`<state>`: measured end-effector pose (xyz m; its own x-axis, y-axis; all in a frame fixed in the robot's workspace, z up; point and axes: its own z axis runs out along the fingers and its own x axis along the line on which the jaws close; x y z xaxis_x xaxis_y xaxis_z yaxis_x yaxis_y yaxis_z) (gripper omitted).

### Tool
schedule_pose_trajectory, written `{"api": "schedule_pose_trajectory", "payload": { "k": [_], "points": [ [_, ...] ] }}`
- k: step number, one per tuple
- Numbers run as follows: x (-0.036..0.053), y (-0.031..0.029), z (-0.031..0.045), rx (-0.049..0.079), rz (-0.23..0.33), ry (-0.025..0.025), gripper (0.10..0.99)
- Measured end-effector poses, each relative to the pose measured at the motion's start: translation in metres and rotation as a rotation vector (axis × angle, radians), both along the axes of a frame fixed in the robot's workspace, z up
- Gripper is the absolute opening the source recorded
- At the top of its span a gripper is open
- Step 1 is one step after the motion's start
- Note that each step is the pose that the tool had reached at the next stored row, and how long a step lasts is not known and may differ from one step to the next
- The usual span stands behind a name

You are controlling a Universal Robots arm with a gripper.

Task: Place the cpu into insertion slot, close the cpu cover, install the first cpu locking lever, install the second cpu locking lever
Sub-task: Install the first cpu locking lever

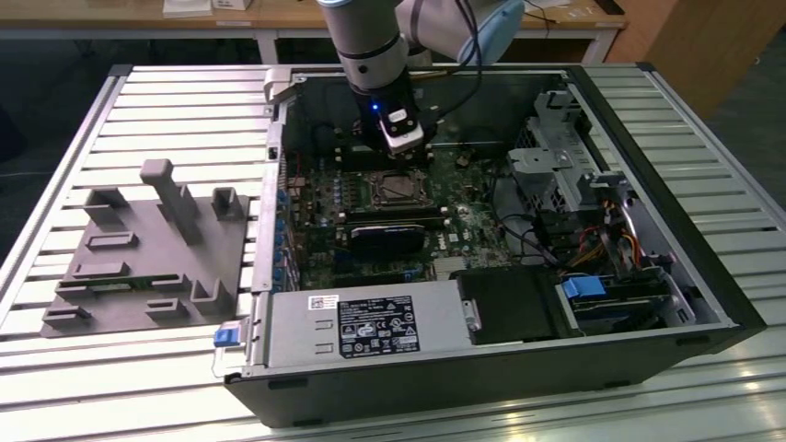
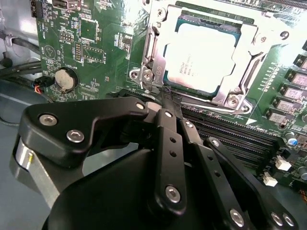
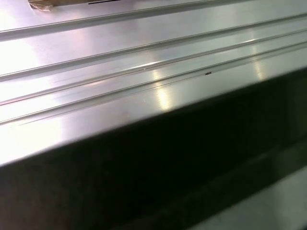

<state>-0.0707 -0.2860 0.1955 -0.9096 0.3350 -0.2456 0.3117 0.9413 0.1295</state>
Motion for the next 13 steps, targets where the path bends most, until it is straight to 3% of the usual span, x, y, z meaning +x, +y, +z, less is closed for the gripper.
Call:
{"api": "schedule_pose_trajectory", "payload": {
  "k": [5, 11, 13],
  "points": [
    [0.0, 0.0003, 0.0, 0.004, 0.0, -0.0034, 0.102],
    [0.0, 0.0003, 0.0, 0.023, 0.0, -0.0125, 0.102],
    [0.0, 0.0003, 0.0, 0.023, 0.0, -0.0153, 0.102]
  ]
}}
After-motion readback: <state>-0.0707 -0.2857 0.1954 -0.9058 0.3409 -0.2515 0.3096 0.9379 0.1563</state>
